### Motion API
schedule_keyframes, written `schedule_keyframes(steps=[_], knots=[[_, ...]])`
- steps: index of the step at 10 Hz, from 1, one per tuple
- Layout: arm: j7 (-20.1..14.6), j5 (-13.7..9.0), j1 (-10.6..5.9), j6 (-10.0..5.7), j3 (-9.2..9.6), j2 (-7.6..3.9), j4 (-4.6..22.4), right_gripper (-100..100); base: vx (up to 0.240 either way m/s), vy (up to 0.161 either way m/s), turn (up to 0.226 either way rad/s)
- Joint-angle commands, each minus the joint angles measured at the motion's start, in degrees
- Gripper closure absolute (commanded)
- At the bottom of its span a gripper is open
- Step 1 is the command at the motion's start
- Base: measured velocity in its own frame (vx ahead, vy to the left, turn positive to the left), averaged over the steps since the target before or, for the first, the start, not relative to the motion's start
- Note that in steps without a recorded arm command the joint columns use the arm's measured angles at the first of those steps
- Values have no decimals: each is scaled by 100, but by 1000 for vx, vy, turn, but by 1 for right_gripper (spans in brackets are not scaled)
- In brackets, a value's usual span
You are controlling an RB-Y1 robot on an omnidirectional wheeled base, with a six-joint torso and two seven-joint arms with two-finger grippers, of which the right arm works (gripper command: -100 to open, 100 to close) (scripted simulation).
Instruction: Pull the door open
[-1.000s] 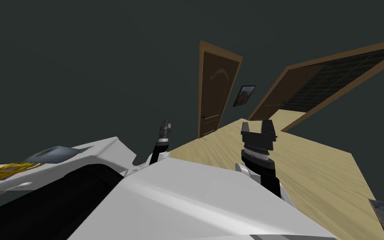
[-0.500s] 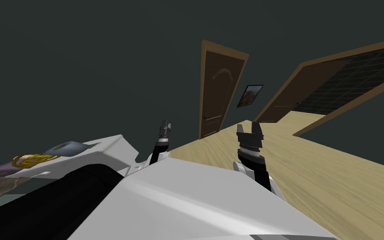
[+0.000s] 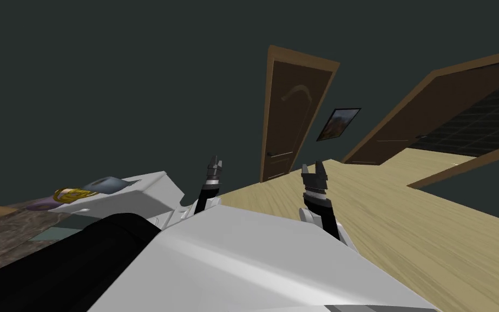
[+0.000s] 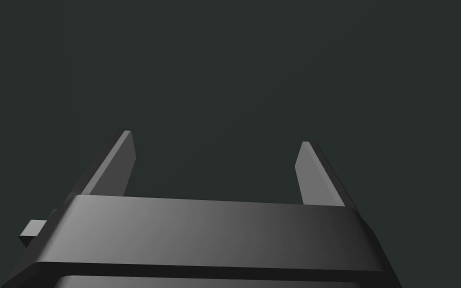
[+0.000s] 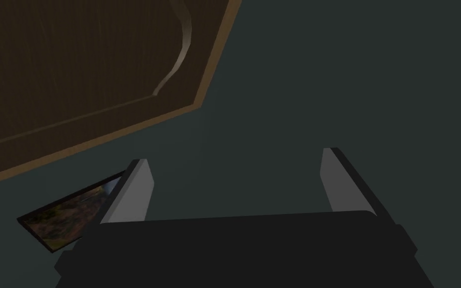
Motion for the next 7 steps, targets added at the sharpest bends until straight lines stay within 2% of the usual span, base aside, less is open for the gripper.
schedule_keyframes(steps=[1, 2, 4, 5, 6, 7], knots=[[-30, -58, -155, 3, -27, -100, 286, -100, 58, -54, 211], [-30, -58, -155, 3, -27, -100, 389, -100, 44, -51, 60], [-45, -121, -371, -29, -30, -214, 785, -100, 55, -66, 158], [-45, -121, -371, -29, -30, -214, 915, -100, 42, -61, 88], [-53, -154, -481, -45, -32, -273, 1109, -100, 46, -51, 98], [-53, -154, -481, -45, -32, -273, 1186, -100, 38, -40, 81]])
